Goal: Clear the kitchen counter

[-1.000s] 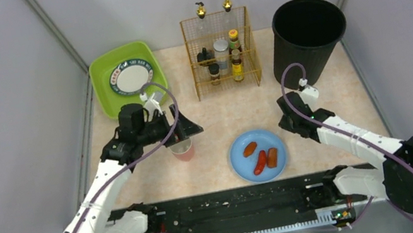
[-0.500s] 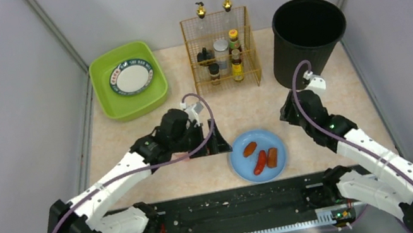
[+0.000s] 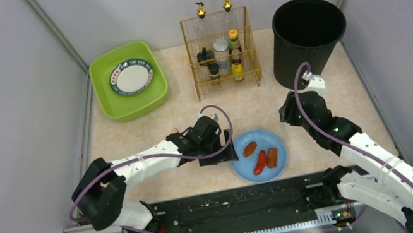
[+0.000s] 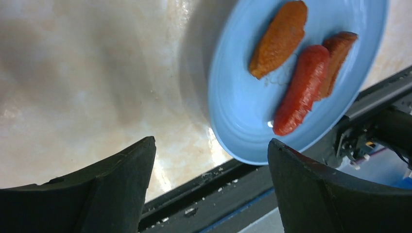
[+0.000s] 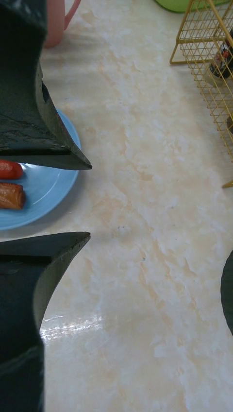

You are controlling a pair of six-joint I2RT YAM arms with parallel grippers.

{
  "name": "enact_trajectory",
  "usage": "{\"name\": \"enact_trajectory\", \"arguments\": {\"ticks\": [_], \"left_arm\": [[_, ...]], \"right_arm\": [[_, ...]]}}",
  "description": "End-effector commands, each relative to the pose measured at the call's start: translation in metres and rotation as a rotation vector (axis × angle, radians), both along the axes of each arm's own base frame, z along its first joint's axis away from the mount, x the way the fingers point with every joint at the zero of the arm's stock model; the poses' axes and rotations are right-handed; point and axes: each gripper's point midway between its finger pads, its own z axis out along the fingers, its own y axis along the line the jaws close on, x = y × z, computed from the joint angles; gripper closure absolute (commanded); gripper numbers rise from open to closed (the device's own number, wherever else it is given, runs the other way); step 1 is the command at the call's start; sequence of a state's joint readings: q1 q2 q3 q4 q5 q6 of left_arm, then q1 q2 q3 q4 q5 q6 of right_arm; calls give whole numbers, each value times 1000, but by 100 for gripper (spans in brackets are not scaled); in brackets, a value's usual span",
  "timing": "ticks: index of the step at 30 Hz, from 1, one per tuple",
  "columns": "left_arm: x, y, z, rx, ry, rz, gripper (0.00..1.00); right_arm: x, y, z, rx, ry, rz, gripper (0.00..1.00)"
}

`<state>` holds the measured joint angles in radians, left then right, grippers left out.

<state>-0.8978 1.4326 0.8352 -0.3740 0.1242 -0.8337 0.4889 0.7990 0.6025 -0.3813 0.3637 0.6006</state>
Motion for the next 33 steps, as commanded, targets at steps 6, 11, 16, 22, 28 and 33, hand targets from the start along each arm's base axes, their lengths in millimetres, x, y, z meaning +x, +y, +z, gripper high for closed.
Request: {"name": "enact_trajectory", "arguments": {"ticks": [6, 11, 16, 22, 28, 33], "left_arm": [[16, -21, -31, 30, 7, 44, 20], [18, -27, -40, 27, 26, 47, 29], [15, -26, -50, 34, 45, 48, 44], [10, -19, -64, 46, 55, 59, 68], [7, -16, -72, 46, 62, 58, 100], [9, -15, -70, 47, 48, 46, 100]], "right_arm": [[-1, 8, 3, 14, -38, 55, 51], [-2, 10, 2, 18, -38, 67, 51], [-2, 10, 2, 23, -43, 68, 51], [-4, 11, 0, 26, -38, 73, 51], [-5, 11, -1, 27, -32, 72, 51], [-5, 8, 3, 25, -39, 62, 51]]}}
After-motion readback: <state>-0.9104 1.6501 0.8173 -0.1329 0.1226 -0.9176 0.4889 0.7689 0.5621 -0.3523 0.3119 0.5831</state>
